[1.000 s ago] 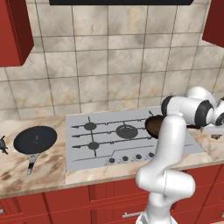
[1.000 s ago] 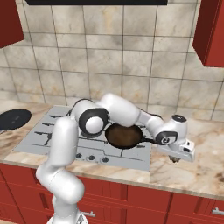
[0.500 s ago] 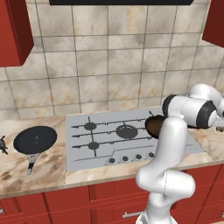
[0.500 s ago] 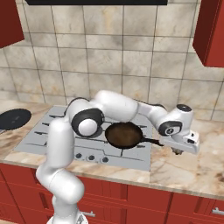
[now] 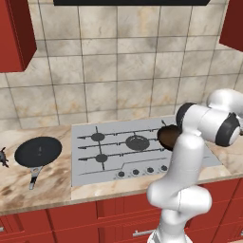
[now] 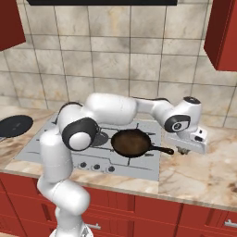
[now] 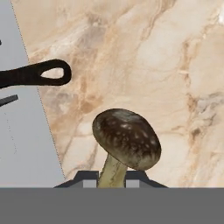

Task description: Place both pans onto different burners. Then place the mushroom and the fish on different pans.

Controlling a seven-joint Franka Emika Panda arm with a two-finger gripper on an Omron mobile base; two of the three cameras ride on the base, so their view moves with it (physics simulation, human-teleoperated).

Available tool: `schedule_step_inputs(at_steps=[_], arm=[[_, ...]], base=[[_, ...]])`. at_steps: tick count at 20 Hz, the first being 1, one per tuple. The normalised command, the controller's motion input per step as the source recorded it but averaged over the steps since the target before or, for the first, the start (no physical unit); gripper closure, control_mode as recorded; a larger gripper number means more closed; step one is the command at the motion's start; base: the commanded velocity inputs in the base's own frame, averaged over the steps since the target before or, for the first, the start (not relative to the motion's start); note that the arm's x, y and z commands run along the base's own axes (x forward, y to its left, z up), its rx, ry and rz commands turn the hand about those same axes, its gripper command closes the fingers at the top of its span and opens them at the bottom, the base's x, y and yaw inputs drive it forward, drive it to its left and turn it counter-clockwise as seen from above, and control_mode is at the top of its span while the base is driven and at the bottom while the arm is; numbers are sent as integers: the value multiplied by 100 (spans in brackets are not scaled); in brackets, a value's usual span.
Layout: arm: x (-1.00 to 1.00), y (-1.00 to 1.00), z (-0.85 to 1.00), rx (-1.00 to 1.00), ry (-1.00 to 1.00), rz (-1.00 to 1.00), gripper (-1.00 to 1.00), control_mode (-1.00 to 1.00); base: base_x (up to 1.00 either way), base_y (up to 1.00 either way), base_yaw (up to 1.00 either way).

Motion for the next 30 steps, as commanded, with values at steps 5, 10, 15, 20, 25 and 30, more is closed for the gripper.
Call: schedule_step_inputs(at_steps=[5, 10, 15, 20, 25, 30], arm=[[-11, 66, 27, 0, 0, 0, 100, -100], [-11, 71, 22, 0, -1, 0, 100, -100], [0, 74, 4, -1, -4, 0, 100, -100], [0, 66, 0, 0, -3, 0, 100, -100], [16, 46, 0, 0, 0, 0, 100, -100], [33, 41, 0, 0, 0, 0, 100, -100]], base=[[0, 0, 0], [0, 0, 0], [0, 0, 0], [0, 0, 0], [0, 0, 0], [0, 0, 0]])
